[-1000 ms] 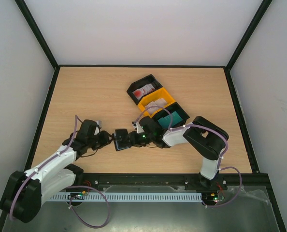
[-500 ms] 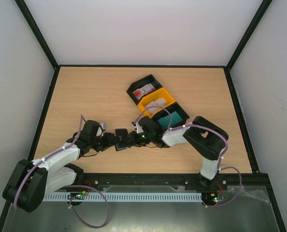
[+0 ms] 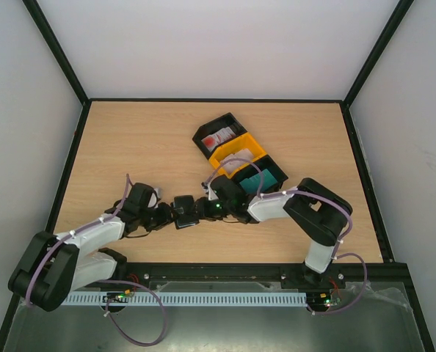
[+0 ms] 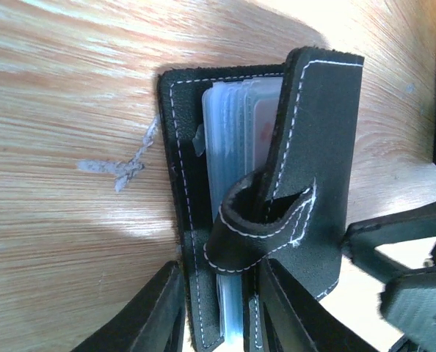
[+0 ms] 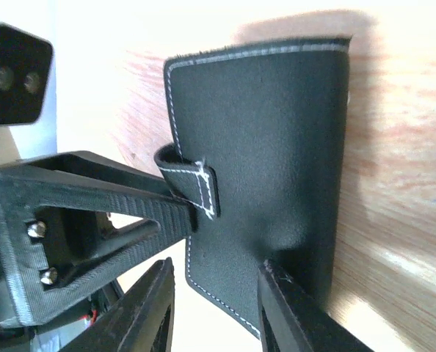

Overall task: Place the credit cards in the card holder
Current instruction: Close the card holder at the center of the board.

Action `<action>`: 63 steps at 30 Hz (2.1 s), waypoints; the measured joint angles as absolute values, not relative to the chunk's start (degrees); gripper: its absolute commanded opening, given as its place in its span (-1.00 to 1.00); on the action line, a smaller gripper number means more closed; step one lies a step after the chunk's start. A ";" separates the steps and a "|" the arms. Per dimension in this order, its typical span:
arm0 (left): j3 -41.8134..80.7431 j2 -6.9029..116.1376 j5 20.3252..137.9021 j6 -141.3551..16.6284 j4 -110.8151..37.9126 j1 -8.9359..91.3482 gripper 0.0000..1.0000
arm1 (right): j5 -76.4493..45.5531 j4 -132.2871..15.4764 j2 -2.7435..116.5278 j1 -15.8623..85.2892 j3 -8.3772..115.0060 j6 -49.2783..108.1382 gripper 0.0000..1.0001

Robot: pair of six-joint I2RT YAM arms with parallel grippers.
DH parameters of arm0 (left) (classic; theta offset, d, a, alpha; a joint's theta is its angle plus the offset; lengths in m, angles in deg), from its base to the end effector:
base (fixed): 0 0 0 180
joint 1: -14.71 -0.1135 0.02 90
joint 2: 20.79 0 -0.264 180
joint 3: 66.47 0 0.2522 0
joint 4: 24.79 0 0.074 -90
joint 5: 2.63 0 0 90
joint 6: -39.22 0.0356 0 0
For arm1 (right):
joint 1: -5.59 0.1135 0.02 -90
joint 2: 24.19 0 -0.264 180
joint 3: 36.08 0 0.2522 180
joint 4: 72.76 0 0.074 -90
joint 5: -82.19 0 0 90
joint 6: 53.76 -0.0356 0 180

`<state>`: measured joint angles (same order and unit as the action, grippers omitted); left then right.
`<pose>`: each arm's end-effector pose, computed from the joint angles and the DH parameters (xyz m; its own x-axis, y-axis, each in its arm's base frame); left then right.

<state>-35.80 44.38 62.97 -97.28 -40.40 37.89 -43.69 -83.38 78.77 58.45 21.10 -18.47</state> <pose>0.1645 -0.0864 0.1286 -0.9222 -0.3237 -0.2115 -0.0972 0.7236 -0.6834 0.1881 0.2830 0.1308 -0.9642 -0.1777 -0.1968 -0.2565 0.4366 0.8623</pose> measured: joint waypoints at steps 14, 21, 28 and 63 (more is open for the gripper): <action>-35.80 45.32 63.39 -97.09 -39.20 37.91 -0.46 | -32.98 -75.36 75.97 58.43 22.24 -15.37 -0.25; -35.80 45.86 63.43 -96.89 -38.63 37.91 -0.50 | -38.77 -78.53 79.88 58.43 22.76 -15.46 -0.28; -35.80 46.63 63.37 -96.85 -37.67 37.91 -0.53 | -45.63 -89.15 84.89 58.05 22.67 -19.46 -0.31; -20.85 27.00 85.40 -95.43 -53.36 37.93 0.33 | -1.22 -29.77 67.45 59.41 38.80 -2.54 -0.90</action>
<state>-20.85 27.00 85.40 -95.43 -53.36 37.93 -1.22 -29.77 67.45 59.41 38.80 -2.54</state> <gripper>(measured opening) 0.658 0.115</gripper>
